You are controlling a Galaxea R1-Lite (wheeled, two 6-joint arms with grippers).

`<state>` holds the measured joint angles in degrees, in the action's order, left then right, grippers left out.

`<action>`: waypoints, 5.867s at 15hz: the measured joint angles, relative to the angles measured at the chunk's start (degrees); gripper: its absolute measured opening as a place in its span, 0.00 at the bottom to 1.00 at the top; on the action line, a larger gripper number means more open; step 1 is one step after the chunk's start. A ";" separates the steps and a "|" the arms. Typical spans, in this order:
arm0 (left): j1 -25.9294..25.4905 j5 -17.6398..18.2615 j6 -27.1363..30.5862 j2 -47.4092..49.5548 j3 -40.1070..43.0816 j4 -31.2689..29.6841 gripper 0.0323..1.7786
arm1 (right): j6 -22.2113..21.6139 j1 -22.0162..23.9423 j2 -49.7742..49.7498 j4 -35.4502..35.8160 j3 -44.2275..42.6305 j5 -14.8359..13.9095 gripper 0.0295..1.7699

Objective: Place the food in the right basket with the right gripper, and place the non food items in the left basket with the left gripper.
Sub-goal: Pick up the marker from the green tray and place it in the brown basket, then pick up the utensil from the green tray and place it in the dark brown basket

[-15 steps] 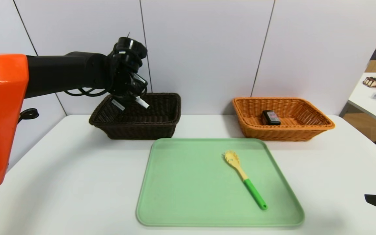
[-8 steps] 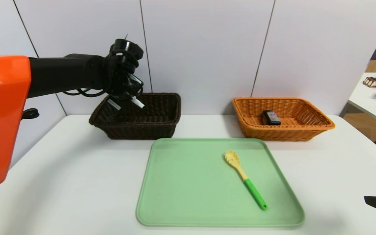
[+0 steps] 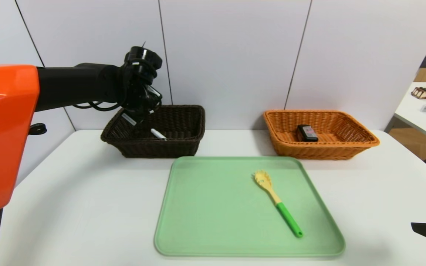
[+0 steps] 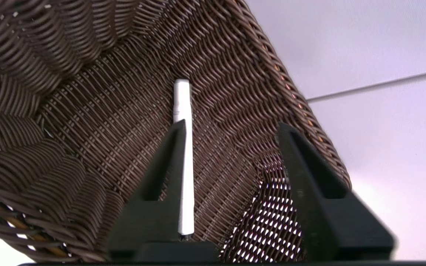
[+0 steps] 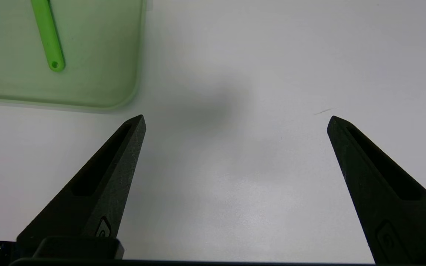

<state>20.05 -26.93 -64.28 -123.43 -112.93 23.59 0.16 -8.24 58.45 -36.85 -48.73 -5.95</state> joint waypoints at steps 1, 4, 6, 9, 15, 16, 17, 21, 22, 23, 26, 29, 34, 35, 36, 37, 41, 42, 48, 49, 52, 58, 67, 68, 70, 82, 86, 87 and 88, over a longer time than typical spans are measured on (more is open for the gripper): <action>0.01 0.04 0.01 -0.02 0.00 0.16 0.58 | 0.00 0.00 0.00 0.09 0.05 0.00 0.96; 0.59 -0.02 2.44 1.30 0.09 2.07 0.70 | -0.05 0.00 0.00 0.17 0.20 -0.02 0.96; 3.38 0.00 8.08 3.91 0.09 2.62 0.76 | -0.05 0.00 0.00 0.20 0.24 0.02 0.96; 10.01 0.04 19.96 7.28 0.09 4.63 0.82 | -0.16 0.01 -0.20 0.17 -0.04 -0.38 0.96; 24.87 -2.43 30.24 7.53 0.09 11.02 0.89 | -0.27 0.59 -1.62 0.15 -0.88 -0.38 0.96; 27.01 -2.89 31.15 7.11 0.09 11.39 0.90 | -0.29 0.61 -1.88 0.15 -0.88 -0.35 0.96; 29.04 -3.17 32.61 6.70 0.09 11.82 0.91 | -0.32 0.67 -2.12 0.15 -0.83 -0.33 0.96; 34.18 -4.24 34.49 4.58 -0.11 12.15 0.93 | -0.40 0.78 -3.11 0.12 -0.04 -0.16 0.96; 35.10 -4.27 35.23 4.02 -0.18 12.07 0.93 | -0.40 0.80 -3.36 0.15 0.22 -0.11 0.96; 36.01 -4.29 36.06 3.36 -0.22 11.87 0.94 | -0.43 0.83 -3.66 0.12 0.50 -0.06 0.96; 38.07 -4.38 39.06 1.46 -0.27 10.84 0.94 | -0.43 0.80 -4.40 0.17 1.44 -0.09 0.96; 40.25 -4.88 39.67 -1.44 -0.29 10.89 0.94 | -0.43 0.80 -5.05 0.28 2.58 0.02 0.96; 41.11 -7.46 38.49 -7.06 -1.07 6.03 0.95 | -0.40 0.80 -6.69 0.26 5.13 0.00 0.96; 41.08 -7.63 37.61 -7.94 -1.12 4.49 0.95 | -0.45 0.80 -6.97 0.28 5.64 0.00 0.96; 41.02 -7.68 36.74 -8.68 -1.12 3.50 0.95 | -0.45 0.80 -7.17 0.26 5.92 -0.05 0.96; 41.02 -7.68 35.65 -9.45 -1.15 2.84 0.95 | -0.45 0.80 -7.30 0.33 6.03 -0.05 0.96; 40.95 -7.58 28.43 -11.68 -1.17 3.41 0.95 | -0.43 0.83 -7.41 0.33 6.19 -0.02 0.96; 40.95 -7.50 26.99 -11.93 -1.17 4.46 0.95 | -0.40 0.83 -7.38 0.33 6.19 0.00 0.96; 40.78 -7.22 22.50 -12.90 -1.17 6.49 0.95 | -0.43 0.78 -7.02 0.66 6.01 0.00 0.96; 40.75 -7.22 22.39 -13.12 -1.17 6.58 0.95 | -0.43 0.78 -7.02 0.78 5.97 0.00 0.96; 40.74 -7.58 22.44 -13.36 -1.17 9.95 0.95 | -0.43 0.80 -6.94 0.98 5.92 0.00 0.96; 40.42 -9.90 25.61 -12.20 -1.06 12.98 0.95 | -0.43 0.80 -6.53 1.11 5.95 0.09 0.96; 40.50 -9.25 25.92 -11.96 -1.06 10.72 0.95 | -0.34 0.72 -6.17 1.11 5.84 0.17 0.96; 40.52 -9.03 25.75 -12.04 -1.06 10.78 0.95 | -0.32 0.72 -6.06 1.11 5.79 0.22 0.96; 40.58 -8.57 24.48 -12.40 -1.06 10.89 0.95 | -0.34 0.72 -5.86 1.11 5.68 0.33 0.96; 40.64 -6.61 20.48 -13.29 -1.07 12.79 0.47 | -0.34 0.69 -4.84 3.06 6.01 0.35 0.96; 40.58 -6.08 19.99 -11.98 -0.96 13.35 0.03 | -0.34 0.61 -4.66 3.08 6.12 0.37 0.96; 40.58 -6.11 19.99 -11.28 -0.99 13.31 0.03 | -0.32 0.56 -4.63 3.12 6.17 0.35 0.96; 40.58 -6.11 19.97 -10.47 -1.01 13.37 0.03 | -0.32 0.54 -4.63 3.08 6.19 0.39 0.96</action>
<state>60.64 -33.04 -44.31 -133.90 -113.95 36.96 -0.16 -7.70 53.82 -33.77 -42.53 -5.56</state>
